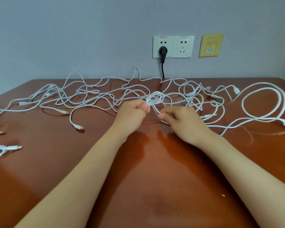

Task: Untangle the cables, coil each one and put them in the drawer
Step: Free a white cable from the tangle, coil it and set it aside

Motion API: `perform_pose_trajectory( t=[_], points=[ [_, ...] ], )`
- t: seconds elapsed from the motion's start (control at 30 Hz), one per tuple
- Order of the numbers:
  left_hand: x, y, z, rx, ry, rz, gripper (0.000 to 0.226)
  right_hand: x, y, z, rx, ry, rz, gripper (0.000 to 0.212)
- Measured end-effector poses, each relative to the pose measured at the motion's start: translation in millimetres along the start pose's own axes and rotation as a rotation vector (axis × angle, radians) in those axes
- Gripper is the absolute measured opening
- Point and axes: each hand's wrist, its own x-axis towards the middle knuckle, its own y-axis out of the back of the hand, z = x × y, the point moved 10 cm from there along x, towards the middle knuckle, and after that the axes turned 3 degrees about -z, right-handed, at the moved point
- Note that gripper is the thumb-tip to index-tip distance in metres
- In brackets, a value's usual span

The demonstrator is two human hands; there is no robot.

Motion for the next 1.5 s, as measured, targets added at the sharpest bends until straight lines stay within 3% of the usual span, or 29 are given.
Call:
perform_pose_trajectory(
  t=[0.13,0.3,0.47,0.53,0.67,0.73,0.83,0.93,1.1,1.2,1.3,1.37,1.5],
  points=[
    [-2.5,10.9,-4.3,0.195,0.042,0.105,0.034,-6.4,-16.8,-31.4,-0.283,0.125,-0.085,0.014],
    [-8.4,0.4,7.1,0.491,-0.012,0.066,0.025,-12.1,-14.7,-45.9,-0.419,0.259,-0.092,0.02],
    [-10.7,-15.6,15.3,0.697,-0.091,-0.035,0.018,-15.3,8.2,-56.8,-0.396,0.389,0.13,0.018],
    [-12.4,-26.5,16.6,0.725,-0.135,-0.135,0.021,-15.1,18.4,-52.4,-0.27,0.344,0.203,0.014],
    [-17.4,-39.9,19.8,0.658,-0.221,-0.304,0.026,-4.1,29.6,-13.7,-0.018,0.08,0.2,0.012],
    [-20.0,-44.8,21.7,0.582,-0.255,-0.357,0.031,-0.9,32.4,3.5,0.184,-0.006,0.193,0.02],
    [-21.8,-50.2,22.7,0.486,-0.286,-0.396,0.036,-0.4,24.9,17.2,0.472,-0.081,0.11,0.014],
    [-22.0,-49.3,29.6,0.353,-0.329,-0.357,0.037,-0.4,18.0,28.6,0.637,-0.144,0.055,0.016],
    [-14.5,-31.4,36.6,0.125,-0.319,-0.172,0.028,2.0,13.5,23.4,0.63,-0.117,0.048,0.032],
    [-9.9,-22.8,30.8,0.091,-0.255,-0.082,0.036,1.3,12.0,16.4,0.5,-0.118,0.051,0.033],
    [-7.2,-13.1,24.1,0.131,-0.197,0.028,0.037,-1.2,6.3,-2.3,-0.034,-0.05,0.023,0.027],
    [-4.1,-7.7,17.1,0.183,-0.15,0.067,0.032,-4.1,-3.7,-19.9,-0.265,0.004,-0.015,0.023],
    [-2.8,-3.5,2.3,0.228,-0.025,0.074,0.007,-7.8,-7.3,-39.4,-0.425,0.119,-0.023,0.02]
  ],
)
